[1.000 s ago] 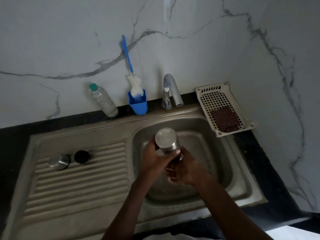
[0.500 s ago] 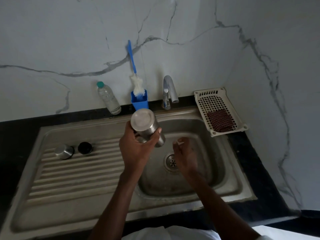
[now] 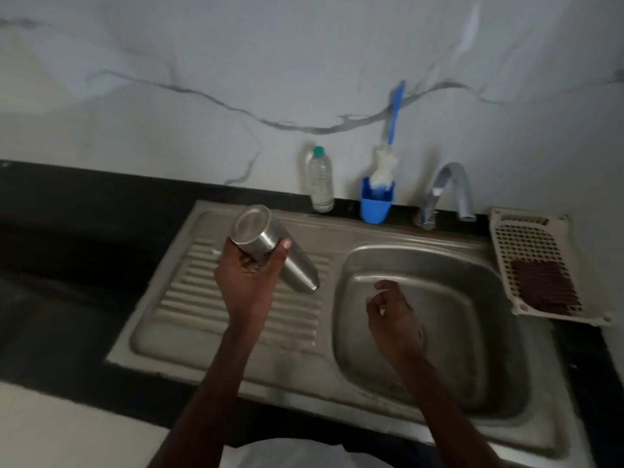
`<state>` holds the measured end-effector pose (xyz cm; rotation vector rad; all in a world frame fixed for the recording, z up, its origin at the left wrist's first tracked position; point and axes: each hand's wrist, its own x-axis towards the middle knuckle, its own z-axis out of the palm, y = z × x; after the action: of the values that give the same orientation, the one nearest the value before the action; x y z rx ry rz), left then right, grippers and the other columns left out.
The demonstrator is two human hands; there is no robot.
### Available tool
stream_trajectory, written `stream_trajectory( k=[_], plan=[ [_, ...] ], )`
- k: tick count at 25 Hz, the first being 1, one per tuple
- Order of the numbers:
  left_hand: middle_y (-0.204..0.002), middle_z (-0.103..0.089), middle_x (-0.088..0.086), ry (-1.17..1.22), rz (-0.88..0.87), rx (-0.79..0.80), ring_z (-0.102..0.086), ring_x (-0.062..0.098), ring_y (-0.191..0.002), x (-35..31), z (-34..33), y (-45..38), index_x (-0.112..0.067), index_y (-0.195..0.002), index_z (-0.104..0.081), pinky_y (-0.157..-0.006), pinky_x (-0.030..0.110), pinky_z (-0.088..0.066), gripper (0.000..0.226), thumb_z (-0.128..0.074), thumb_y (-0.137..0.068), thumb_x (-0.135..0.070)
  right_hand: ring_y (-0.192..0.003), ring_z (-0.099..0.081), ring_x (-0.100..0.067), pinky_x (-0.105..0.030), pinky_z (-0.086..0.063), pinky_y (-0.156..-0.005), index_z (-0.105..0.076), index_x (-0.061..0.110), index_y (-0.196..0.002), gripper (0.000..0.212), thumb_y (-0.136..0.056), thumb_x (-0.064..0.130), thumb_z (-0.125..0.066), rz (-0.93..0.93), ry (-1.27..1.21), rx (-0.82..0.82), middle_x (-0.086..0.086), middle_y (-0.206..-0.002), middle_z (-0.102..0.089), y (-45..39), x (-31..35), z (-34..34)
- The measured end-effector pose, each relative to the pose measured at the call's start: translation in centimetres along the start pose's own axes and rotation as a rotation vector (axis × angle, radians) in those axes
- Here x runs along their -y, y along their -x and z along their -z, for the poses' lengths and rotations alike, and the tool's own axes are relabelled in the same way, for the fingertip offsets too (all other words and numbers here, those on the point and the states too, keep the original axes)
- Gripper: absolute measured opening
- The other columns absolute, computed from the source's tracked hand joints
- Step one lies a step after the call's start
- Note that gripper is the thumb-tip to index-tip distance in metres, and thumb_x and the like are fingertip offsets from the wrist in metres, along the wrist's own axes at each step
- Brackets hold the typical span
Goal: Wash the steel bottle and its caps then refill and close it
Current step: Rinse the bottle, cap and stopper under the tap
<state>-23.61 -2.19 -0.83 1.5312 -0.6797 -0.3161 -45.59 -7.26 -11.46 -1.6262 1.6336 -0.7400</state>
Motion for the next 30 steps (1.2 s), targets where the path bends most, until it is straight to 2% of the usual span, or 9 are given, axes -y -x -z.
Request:
stream_trajectory(
  k=[4, 7, 12, 15, 19, 22, 24, 27, 30],
  plan=[
    [-0.114, -0.075, -0.013, -0.167, 0.003, -0.115, -0.073, 0.003, -0.102, 1.6, 8.3, -6.1, -0.027, -0.127, -0.067, -0.088, 0.035, -0.062, 0.059, -0.09, -0.076, -0.046, -0.09, -0.063, -0.014, -0.032, -0.05, -0.083, -0.057, 0.029, -0.119, 0.029, -0.094, 0.015, -0.063, 0.158, -0.031, 0.17, 0.005, -0.098, -0.064, 0.5, 5.2, -4.9],
    [-0.105, -0.076, -0.012, -0.29, -0.005, -0.171, -0.073, 0.003, -0.093, 3.4, 12.9, -10.6, -0.026, -0.121, -0.069, -0.086, 0.041, -0.063, 0.06, -0.09, -0.073, -0.053, -0.101, -0.061, -0.011, -0.03, -0.049, -0.088, -0.057, 0.029, -0.122, 0.03, -0.095, 0.016, -0.063, 0.3, 0.005, 0.321, 0.008, -0.108, -0.061, 0.1, 9.0, -9.4],
    [-0.102, -0.072, -0.02, -0.395, 0.0, -0.123, -0.07, -0.001, -0.094, 6.2, 16.7, -15.3, -0.029, -0.121, -0.065, -0.088, 0.042, -0.062, 0.062, -0.087, -0.071, -0.059, -0.11, -0.062, -0.024, -0.035, -0.051, -0.092, -0.06, 0.014, -0.129, 0.036, -0.093, 0.015, -0.066, 0.535, 0.158, 0.447, -0.005, -0.123, -0.06, -1.3, 15.1, -16.8],
    [-0.1, -0.072, -0.021, -0.405, 0.017, -0.085, -0.07, -0.001, -0.093, 7.9, 17.1, -16.6, -0.031, -0.118, -0.064, -0.086, 0.042, -0.062, 0.062, -0.088, -0.07, -0.062, -0.115, -0.057, -0.029, -0.042, -0.05, -0.096, -0.057, 0.014, -0.134, 0.043, -0.092, 0.02, -0.067, 0.614, 0.32, 0.477, -0.008, -0.127, -0.058, -2.3, 18.1, -20.4],
    [-0.104, -0.072, -0.017, -0.425, 0.026, -0.027, -0.07, 0.001, -0.094, 9.9, 17.3, -17.3, -0.029, -0.121, -0.063, -0.085, 0.043, -0.062, 0.066, -0.088, -0.069, -0.061, -0.127, -0.049, -0.03, -0.045, -0.049, -0.093, -0.053, 0.016, -0.137, 0.05, -0.089, 0.02, -0.067, 0.667, 0.511, 0.507, -0.008, -0.142, -0.049, -3.8, 20.8, -23.8],
    [-0.11, -0.073, -0.011, -0.415, 0.022, -0.017, -0.07, 0.007, -0.096, 10.6, 17.4, -17.5, -0.025, -0.127, -0.062, -0.085, 0.043, -0.061, 0.07, -0.088, -0.071, -0.059, -0.145, -0.031, -0.034, -0.052, -0.046, -0.105, -0.045, 0.016, -0.145, 0.061, -0.088, 0.017, -0.068, 0.664, 0.621, 0.567, -0.013, -0.158, -0.033, -5.0, 21.8, -25.7],
    [-0.116, -0.073, -0.009, -0.377, 0.033, -0.018, -0.07, 0.008, -0.101, 11.0, 17.5, -17.4, -0.022, -0.133, -0.059, -0.089, 0.042, -0.061, 0.075, -0.089, -0.073, -0.055, -0.149, -0.023, -0.036, -0.055, -0.041, -0.111, -0.039, 0.017, -0.149, 0.068, -0.088, 0.015, -0.069, 0.65, 0.707, 0.614, -0.014, -0.163, -0.024, -5.7, 22.1, -26.9],
    [-0.127, -0.069, -0.011, -0.288, 0.051, -0.013, -0.068, 0.007, -0.113, 11.6, 17.7, -17.3, -0.025, -0.141, -0.054, -0.096, 0.045, -0.06, 0.081, -0.089, -0.075, -0.056, -0.145, -0.028, -0.039, -0.055, -0.043, -0.11, -0.037, 0.018, -0.152, 0.073, -0.087, 0.009, -0.067, 0.633, 0.793, 0.689, -0.011, -0.164, -0.022, -6.5, 22.3, -28.3],
    [-0.131, -0.067, -0.011, -0.254, 0.075, -0.016, -0.067, 0.006, -0.117, 12.0, 18.0, -17.8, -0.024, -0.143, -0.052, -0.097, 0.045, -0.059, 0.084, -0.088, -0.075, -0.058, -0.134, -0.038, -0.039, -0.053, -0.049, -0.101, -0.045, 0.016, -0.146, 0.063, -0.087, 0.005, -0.063, 0.642, 0.801, 0.702, -0.01, -0.158, -0.028, -6.7, 21.8, -29.1]
  ],
)
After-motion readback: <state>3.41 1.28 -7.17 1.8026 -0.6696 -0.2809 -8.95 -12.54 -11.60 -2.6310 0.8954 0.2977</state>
